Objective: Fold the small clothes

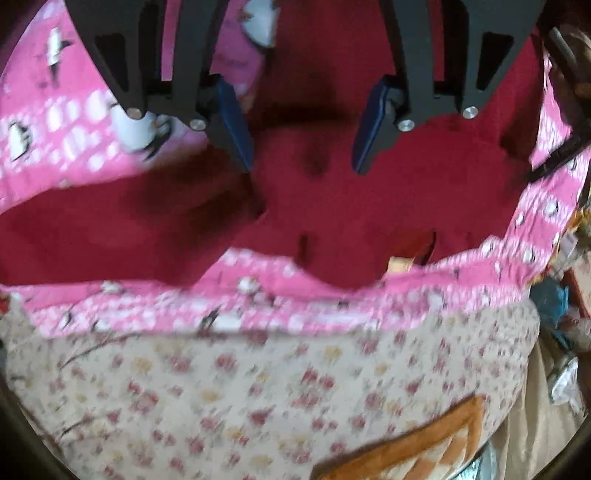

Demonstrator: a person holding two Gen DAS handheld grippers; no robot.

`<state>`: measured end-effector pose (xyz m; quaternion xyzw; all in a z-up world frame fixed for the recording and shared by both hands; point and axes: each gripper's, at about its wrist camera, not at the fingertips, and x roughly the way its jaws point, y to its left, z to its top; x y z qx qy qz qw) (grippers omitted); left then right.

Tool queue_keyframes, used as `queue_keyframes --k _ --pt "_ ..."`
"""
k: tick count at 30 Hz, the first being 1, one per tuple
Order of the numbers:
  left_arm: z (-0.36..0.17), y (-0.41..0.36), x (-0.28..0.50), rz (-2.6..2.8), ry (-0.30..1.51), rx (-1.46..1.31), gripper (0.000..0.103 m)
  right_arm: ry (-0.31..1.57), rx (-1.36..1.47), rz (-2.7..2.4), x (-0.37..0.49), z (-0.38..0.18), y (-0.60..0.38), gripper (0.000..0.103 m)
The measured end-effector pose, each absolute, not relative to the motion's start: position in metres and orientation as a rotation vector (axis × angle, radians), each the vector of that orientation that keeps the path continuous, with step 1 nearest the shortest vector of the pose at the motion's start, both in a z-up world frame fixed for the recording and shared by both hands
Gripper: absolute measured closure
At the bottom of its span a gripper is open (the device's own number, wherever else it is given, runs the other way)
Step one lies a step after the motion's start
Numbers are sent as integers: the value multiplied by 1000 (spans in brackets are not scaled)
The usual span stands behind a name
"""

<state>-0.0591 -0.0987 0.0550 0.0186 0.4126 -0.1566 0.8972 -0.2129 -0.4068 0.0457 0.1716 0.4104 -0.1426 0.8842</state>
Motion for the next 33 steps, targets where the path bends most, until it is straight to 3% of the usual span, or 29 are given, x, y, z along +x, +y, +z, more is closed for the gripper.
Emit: queue_keyframes --k 3,8,13,20,23,33 --pt "48 -112 -62 -360 879 85 43 928 313 -342 -205 25 -402 45" --pt "30 -127 -61 -340 917 179 43 868 369 -332 -221 42 -403 45" --pt "27 -132 -66 -329 900 217 43 987 442 -277 -225 17 -421 37" --pt "34 -123 -66 -349 895 142 43 842 524 -358 -265 43 -447 37" --pt "41 -116 -64 -356 878 84 43 815 532 -427 -283 50 -467 30" --pt "36 -115 -58 -338 909 53 43 673 698 -742 -352 33 -586 27"
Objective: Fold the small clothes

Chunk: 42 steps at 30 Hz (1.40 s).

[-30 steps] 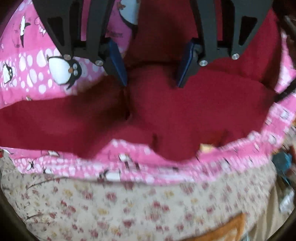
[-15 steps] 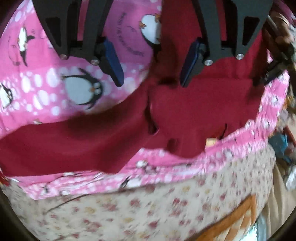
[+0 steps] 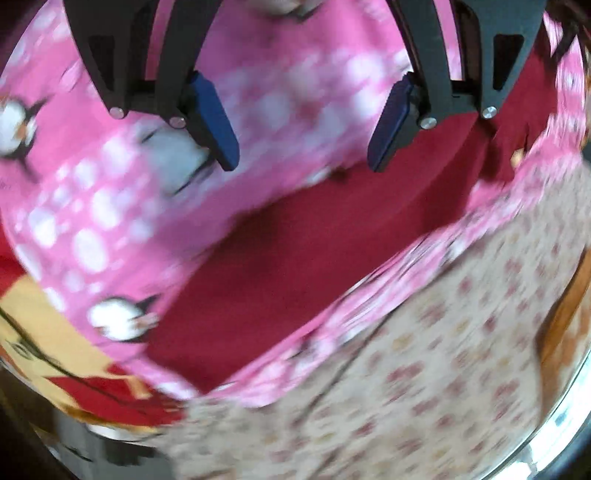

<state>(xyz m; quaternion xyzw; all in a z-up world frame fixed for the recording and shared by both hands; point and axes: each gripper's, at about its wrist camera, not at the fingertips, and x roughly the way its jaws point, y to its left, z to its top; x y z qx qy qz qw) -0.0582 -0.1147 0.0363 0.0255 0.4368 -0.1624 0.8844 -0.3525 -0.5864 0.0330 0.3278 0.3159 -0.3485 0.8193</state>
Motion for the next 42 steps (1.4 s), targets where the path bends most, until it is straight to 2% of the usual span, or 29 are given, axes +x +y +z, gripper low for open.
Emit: queue_keyframes --k 6,8,10,11,12,15,19,26,29,32,33,34,36,39,42 --pt "33 -116 -55 -331 911 64 43 550 855 -761 -363 17 -642 28" --pt "32 -115 -54 -326 908 66 43 513 861 -750 -358 18 -650 33" --pt "31 -116 -53 -323 908 71 43 497 836 -754 -352 22 -656 59" --pt "31 -116 -53 -321 907 74 43 507 809 -770 -350 23 -658 78" --pt "31 -116 -52 -320 907 74 43 524 784 -782 -345 25 -661 90" --pt "32 -114 -51 -318 909 61 43 531 736 -753 -346 41 -659 93" --pt "37 -106 -48 -318 913 0 43 499 609 -631 -338 88 -624 95" --pt "55 -91 -51 -332 868 -90 43 548 387 -270 -268 163 -498 95" --pt "58 -88 -51 -341 862 -109 43 626 341 -95 -219 156 -427 95" --pt "58 -86 -49 -348 865 -116 43 737 280 24 -170 119 -353 94" --pt "57 -86 -49 -350 867 -116 43 786 262 56 -156 101 -330 86" --pt "57 -86 -48 -352 871 -116 43 852 257 84 -144 82 -312 71" --pt "55 -86 -47 -362 883 -124 43 1007 265 133 -127 46 -284 59" --pt "56 -86 -47 -395 899 -155 43 1018 250 138 -138 38 -277 57" --pt "58 -93 -51 -434 890 -150 43 1023 284 109 -160 50 -297 47"
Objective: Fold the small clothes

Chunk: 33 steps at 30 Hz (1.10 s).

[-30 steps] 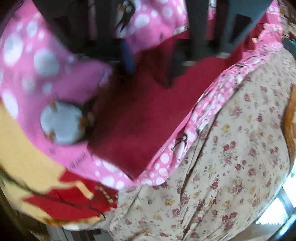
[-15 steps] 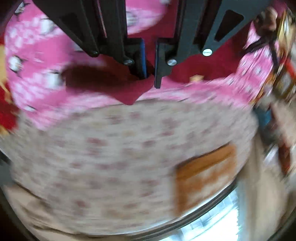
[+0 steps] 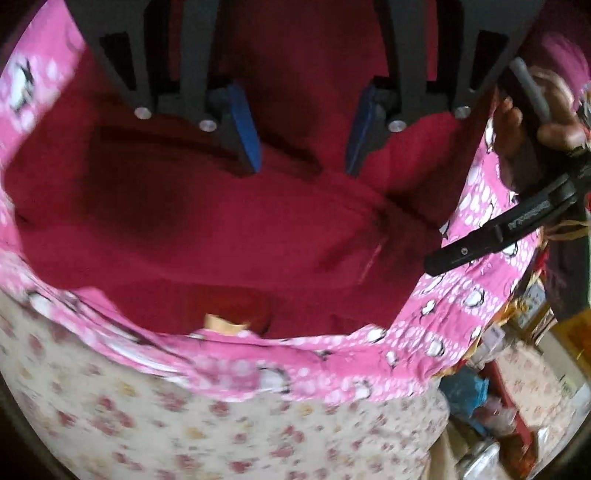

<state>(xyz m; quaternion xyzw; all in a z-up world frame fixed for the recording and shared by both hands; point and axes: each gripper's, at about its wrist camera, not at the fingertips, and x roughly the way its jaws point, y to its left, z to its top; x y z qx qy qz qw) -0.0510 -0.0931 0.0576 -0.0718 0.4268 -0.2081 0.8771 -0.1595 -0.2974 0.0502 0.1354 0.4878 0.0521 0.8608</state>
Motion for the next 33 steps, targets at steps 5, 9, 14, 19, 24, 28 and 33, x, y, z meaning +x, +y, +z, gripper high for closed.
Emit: queue_keyframes --k 5,9,14,19,24,28,33 --pt "56 -117 -60 -520 912 -103 46 996 407 13 -208 72 -363 35" --pt "54 -142 -54 -510 920 -42 57 957 510 -99 -251 79 -415 31" --pt "28 -186 -41 -519 1054 89 103 926 593 -137 -281 74 -439 31" --pt "71 -168 -33 -599 1016 -23 103 898 576 -150 -283 80 -441 29" --pt "93 -108 -24 -518 965 -93 103 891 451 -222 -261 81 -435 26" --pt "56 -92 -10 -514 1046 -157 103 910 347 -235 -239 71 -423 27" --pt "47 -99 -11 -497 1029 -123 103 911 154 -196 -218 69 -392 53"
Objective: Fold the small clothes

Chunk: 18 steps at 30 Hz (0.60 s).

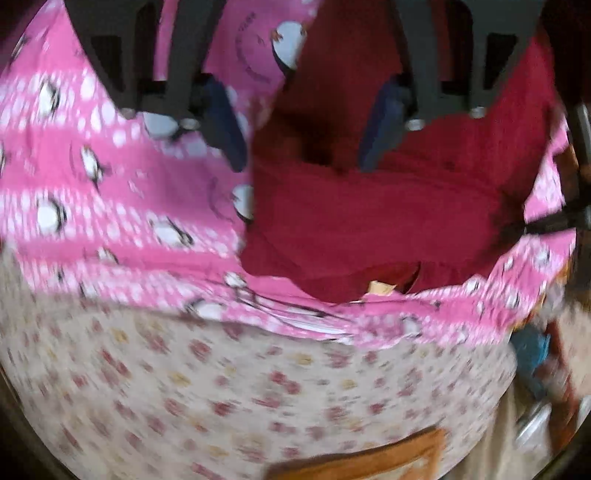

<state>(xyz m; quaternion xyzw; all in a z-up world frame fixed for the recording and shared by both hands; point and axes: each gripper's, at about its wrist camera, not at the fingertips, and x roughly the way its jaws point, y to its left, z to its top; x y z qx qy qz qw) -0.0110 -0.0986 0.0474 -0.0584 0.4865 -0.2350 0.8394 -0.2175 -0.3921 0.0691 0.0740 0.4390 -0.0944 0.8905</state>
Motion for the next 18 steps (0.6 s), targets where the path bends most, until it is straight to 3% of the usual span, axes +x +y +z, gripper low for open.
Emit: queue_keyframes --k 4,6,8,12,16,18 --pt "47 -95 -10 -494 1024 -140 103 925 17 -167 -205 64 -372 85" --pt "44 -94 -9 -479 1030 -131 103 1000 44 -154 -201 50 -372 88" --pt "43 -96 -10 -457 1032 -105 103 1098 132 -133 -204 29 -378 88" --pt "49 -102 -16 -428 996 -44 95 1073 187 -115 -222 45 -382 88" --pt "59 -104 -24 -414 932 -37 91 935 268 -127 -222 81 -391 72" --pt "63 -104 -27 -408 907 -33 87 899 265 -139 -208 88 -392 70"
